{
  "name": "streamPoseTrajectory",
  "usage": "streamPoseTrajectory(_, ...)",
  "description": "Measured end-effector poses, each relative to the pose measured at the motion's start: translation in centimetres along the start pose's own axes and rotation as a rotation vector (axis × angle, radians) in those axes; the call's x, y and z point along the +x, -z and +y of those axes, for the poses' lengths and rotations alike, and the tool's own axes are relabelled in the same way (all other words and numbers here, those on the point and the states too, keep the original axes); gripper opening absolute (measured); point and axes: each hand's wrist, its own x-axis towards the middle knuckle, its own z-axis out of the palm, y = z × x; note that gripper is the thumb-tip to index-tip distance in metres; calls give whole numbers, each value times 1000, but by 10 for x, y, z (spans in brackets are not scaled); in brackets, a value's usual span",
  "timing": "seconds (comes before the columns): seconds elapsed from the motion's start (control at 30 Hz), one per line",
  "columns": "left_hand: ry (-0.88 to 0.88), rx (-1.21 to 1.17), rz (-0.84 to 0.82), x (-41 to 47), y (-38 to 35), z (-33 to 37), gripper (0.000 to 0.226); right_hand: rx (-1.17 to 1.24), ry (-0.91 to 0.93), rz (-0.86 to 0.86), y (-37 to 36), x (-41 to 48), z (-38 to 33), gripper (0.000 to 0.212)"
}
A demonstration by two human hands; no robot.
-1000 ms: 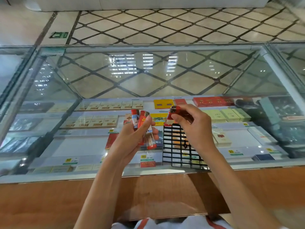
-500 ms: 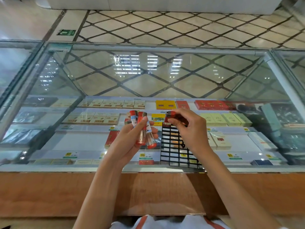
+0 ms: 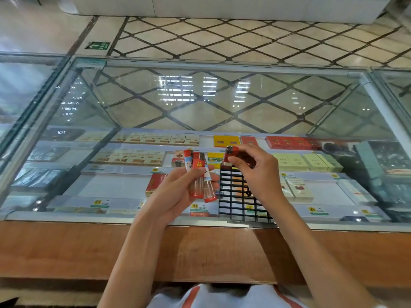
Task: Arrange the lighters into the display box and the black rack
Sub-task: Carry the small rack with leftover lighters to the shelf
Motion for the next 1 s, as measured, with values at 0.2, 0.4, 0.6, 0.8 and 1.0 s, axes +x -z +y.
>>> streamPoseTrajectory(0.2, -62, 87, -65, -4, -5, -3, 37, 126, -127, 16, 3, -10, 3, 19)
streamPoseTrajectory(0.4, -76, 223, -103, -6, -13, -6, 32, 144, -131, 100, 12, -23, -6, 7)
streamPoseTrajectory(0.6, -70, 294, -136, -7, -27, -6, 36, 365, -190, -95, 17, -32, -25, 8)
streamPoseTrajectory(0.8, -34, 286, -163, -8, -30, -7, 38, 644, -331, -215, 22, -32, -23, 20)
streamPoseTrajectory(1.0, -63, 351, -111, -8, -31, -10, 36, 874, -368, -265, 29, -30, -23, 48)
